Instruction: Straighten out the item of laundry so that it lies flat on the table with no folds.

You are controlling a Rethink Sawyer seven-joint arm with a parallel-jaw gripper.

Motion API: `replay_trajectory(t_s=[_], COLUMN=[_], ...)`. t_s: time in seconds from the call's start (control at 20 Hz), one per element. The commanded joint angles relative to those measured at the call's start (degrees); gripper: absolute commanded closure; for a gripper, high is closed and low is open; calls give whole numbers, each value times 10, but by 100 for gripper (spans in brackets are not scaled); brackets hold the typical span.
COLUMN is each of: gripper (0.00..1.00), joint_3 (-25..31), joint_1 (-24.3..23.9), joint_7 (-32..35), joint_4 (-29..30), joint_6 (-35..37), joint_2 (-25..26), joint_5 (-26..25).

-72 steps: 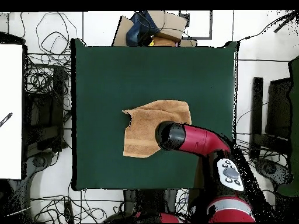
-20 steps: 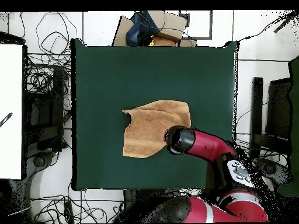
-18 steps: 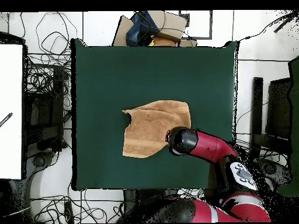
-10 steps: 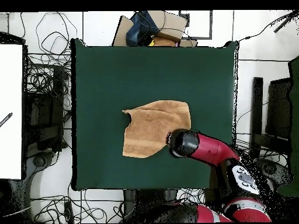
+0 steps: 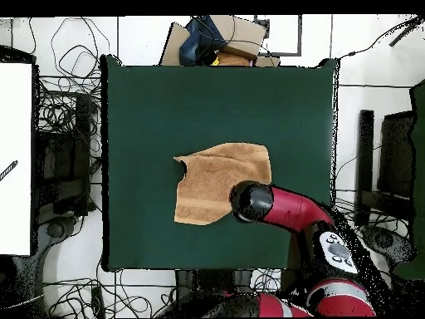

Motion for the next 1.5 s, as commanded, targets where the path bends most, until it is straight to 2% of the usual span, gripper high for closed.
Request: replay_trajectory(t_s=[0.05, 0.55, 1.05, 1.5], gripper=[100, 100, 100, 100], joint_3=[27, 24, 38, 37], joint_1=[19, 20, -3, -11], joint_7=[81, 70, 54, 57], joint_4=[-28, -74, -70, -50], joint_6=[0, 30, 41, 17], joint_2=[28, 48, 39, 37], joint_5=[15, 19, 21, 14])
